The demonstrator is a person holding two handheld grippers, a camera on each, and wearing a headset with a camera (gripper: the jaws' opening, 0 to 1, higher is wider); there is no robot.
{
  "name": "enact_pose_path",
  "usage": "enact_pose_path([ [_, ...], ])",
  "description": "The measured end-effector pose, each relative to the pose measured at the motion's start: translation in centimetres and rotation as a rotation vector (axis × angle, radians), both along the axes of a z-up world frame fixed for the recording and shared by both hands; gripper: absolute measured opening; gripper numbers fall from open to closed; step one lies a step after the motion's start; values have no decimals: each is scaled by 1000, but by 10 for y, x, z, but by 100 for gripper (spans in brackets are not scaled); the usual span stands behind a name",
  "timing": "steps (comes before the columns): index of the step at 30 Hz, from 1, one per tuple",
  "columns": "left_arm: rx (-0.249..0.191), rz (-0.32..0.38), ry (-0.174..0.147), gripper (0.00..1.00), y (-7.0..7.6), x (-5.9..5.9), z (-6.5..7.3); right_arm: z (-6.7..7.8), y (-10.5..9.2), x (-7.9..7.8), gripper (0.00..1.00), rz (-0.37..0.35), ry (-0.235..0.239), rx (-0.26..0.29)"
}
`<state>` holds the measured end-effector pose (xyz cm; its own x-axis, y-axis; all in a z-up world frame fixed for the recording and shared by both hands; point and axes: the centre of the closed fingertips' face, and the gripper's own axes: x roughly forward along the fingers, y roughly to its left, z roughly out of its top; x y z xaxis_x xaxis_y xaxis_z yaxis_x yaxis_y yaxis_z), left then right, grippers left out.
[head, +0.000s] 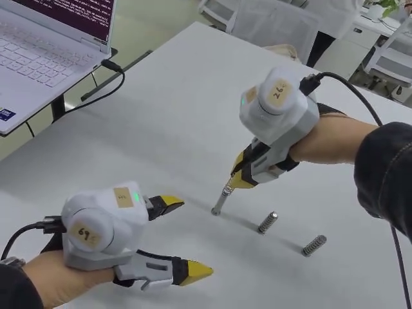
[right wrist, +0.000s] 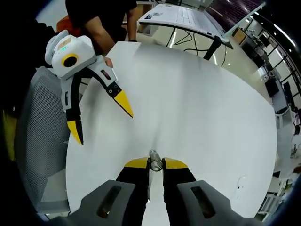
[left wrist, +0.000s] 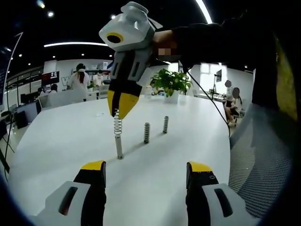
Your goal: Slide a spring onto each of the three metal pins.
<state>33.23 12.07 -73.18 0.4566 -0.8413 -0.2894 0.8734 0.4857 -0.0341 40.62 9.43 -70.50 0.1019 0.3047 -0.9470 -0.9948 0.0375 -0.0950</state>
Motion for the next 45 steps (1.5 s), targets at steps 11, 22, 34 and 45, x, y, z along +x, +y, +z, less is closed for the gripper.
enact_pose_path([
  [11,-1,4,9,66,2,1,-3,-3,2,0,7,3,7,-4],
  [22,0,2,12,64,2,1,-3,-10,1,2,7,1,20,-12],
  [34,2,6,19,62,4,1,-6,-25,1,0,7,3,35,-26],
  [45,1,9,23,62,6,1,-7,-44,-2,1,7,-11,51,-30],
])
